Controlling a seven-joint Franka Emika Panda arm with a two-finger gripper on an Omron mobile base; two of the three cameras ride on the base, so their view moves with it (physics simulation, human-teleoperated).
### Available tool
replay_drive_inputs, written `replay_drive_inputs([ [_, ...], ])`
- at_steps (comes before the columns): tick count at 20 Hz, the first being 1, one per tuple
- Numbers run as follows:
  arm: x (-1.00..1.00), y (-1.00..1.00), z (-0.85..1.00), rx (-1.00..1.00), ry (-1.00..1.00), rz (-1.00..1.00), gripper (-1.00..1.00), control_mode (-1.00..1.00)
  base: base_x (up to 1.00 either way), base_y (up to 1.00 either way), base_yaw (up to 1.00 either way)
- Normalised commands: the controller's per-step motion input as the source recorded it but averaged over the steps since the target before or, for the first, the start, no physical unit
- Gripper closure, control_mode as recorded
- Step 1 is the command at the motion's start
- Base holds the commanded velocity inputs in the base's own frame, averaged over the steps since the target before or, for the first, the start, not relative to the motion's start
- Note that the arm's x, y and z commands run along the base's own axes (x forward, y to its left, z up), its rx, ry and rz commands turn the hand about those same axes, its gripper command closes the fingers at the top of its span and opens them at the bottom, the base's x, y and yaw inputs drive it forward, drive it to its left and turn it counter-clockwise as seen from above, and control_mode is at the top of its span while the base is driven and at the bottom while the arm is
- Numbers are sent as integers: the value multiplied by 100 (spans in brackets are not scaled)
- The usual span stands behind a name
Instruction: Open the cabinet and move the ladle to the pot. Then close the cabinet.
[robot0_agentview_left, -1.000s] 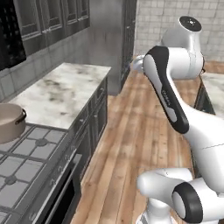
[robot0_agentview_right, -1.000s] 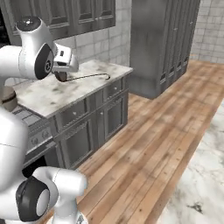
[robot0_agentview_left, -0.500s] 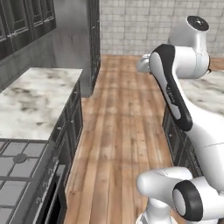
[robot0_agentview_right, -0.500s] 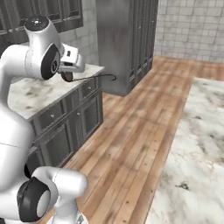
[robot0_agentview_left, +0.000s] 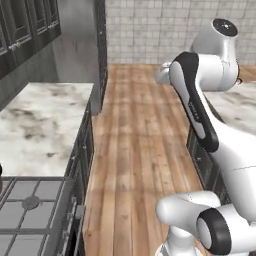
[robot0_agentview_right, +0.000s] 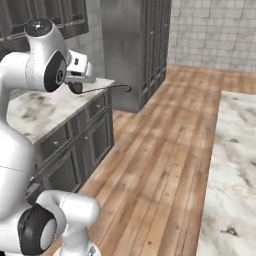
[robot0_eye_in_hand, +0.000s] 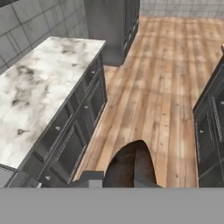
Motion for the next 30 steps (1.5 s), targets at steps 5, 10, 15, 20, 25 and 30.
replay_drive_inputs([
  [5, 0, 0, 0, 0, 0, 0, 100, 100, 100, -36, -4],
  [10, 0, 0, 0, 0, 0, 0, 100, 100, 86, -22, 16],
  [15, 0, 0, 0, 0, 0, 0, 100, 100, 4, 5, 74],
  [20, 0, 0, 0, 0, 0, 0, 100, 100, 0, 20, 87],
  [25, 0, 0, 0, 0, 0, 0, 100, 100, 7, 12, 82],
  [30, 0, 0, 0, 0, 0, 0, 100, 100, 48, 0, 69],
])
